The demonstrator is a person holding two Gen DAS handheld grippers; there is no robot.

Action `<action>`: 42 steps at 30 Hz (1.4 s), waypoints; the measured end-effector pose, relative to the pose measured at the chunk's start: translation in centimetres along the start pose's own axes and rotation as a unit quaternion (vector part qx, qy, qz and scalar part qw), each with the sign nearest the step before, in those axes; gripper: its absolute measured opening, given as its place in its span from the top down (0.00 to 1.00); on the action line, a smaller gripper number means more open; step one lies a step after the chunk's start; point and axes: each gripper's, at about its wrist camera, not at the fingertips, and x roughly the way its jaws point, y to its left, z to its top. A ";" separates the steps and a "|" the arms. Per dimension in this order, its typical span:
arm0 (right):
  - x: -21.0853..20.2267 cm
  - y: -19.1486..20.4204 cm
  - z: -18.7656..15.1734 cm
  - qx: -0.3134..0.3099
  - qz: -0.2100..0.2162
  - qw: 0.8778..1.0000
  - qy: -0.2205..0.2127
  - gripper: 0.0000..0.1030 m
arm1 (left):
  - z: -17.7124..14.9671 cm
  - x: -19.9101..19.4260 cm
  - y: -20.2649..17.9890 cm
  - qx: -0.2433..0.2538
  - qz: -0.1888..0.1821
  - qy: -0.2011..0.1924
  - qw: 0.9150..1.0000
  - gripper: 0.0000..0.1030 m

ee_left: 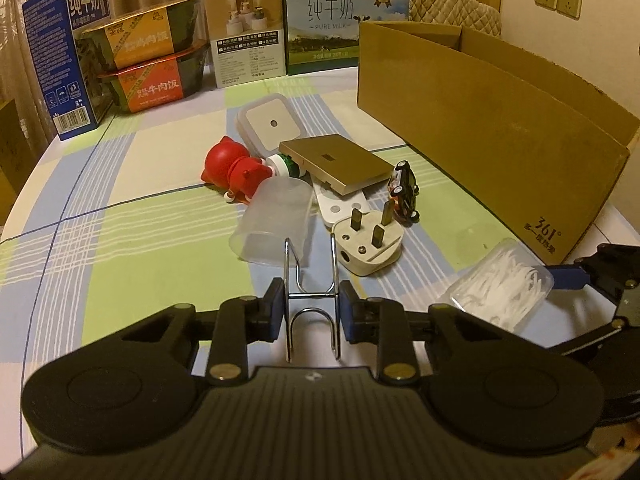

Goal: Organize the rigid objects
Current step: 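Close the right gripper on the floss box while the left gripper grasps the wire rack, then carry the floss box and wire rack into the cardboard box and release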

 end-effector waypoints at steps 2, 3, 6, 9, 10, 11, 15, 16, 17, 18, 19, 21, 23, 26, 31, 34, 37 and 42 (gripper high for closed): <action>0.1 0.0 0.0 0.001 -0.001 1.000 0.001 0.18 | 0.0 -0.3 0.1 -0.002 -0.002 -0.002 1.000 0.77; 0.1 0.0 0.0 0.002 -0.001 1.000 0.000 0.18 | 0.0 -0.4 0.2 -0.002 -0.002 -0.003 1.000 0.77; 0.2 0.0 0.0 0.002 -0.002 1.000 0.001 0.18 | -0.1 -0.9 0.4 -0.004 -0.001 -0.007 1.000 0.77; 0.2 -0.1 0.0 0.010 0.000 1.000 -0.002 0.18 | 0.1 -1.3 0.6 -0.006 0.001 -0.012 1.000 0.77; 0.2 -0.1 0.1 0.013 0.000 1.000 -0.003 0.18 | 0.1 -1.4 0.7 -0.007 0.001 -0.013 1.000 0.77; 0.1 -0.1 0.1 0.015 0.001 1.000 -0.003 0.18 | 0.1 -1.5 0.7 -0.010 0.000 -0.013 1.000 0.77; -0.2 0.0 0.1 0.016 -0.002 1.000 -0.008 0.20 | 0.1 -2.0 1.0 -0.017 0.001 -0.014 1.000 0.77; -0.4 0.1 0.1 0.015 -0.003 1.000 -0.011 0.20 | 0.1 -2.1 1.0 -0.016 0.002 -0.015 1.000 0.77; -0.5 0.1 0.2 0.014 -0.003 1.000 -0.014 0.20 | 0.2 -2.4 1.0 -0.017 0.003 -0.016 1.000 0.77; -0.7 0.2 0.3 0.013 -0.003 1.000 -0.018 0.20 | 0.2 -2.7 1.0 -0.018 0.005 -0.017 1.000 0.77; -1.1 0.2 0.3 0.012 -0.004 1.000 -0.022 0.20 | 0.3 -2.9 1.0 -0.018 0.006 -0.018 1.000 0.77; -1.7 0.4 0.6 0.011 -0.004 0.999 -0.031 0.20 | 0.4 -3.5 1.0 -0.018 0.008 -0.020 1.000 0.77; -2.4 0.4 0.8 0.014 -0.002 0.999 -0.037 0.20 | 0.6 -4.2 0.9 -0.019 0.009 -0.023 1.000 0.77; -3.8 0.6 1.2 0.020 0.002 0.999 -0.046 0.20 | 1.1 -5.7 0.6 -0.026 0.009 -0.030 0.999 0.77; -7.0 0.5 1.9 0.023 0.009 0.998 -0.053 0.20 | 2.6 -8.3 -0.7 -0.030 0.002 -0.044 0.999 0.77; -9.0 -0.1 2.6 0.025 0.012 0.998 -0.055 0.20 | 4.0 -9.8 -1.7 -0.027 -0.002 -0.050 0.998 0.77; -11.0 -0.8 3.5 0.021 0.006 0.998 -0.063 0.20 | 5.5 -11.2 -3.0 -0.018 -0.003 -0.057 0.998 0.77; -14.2 -2.7 4.8 0.012 -0.008 0.997 -0.078 0.20 | 7.7 -12.5 -5.3 -0.005 -0.014 -0.066 0.998 0.77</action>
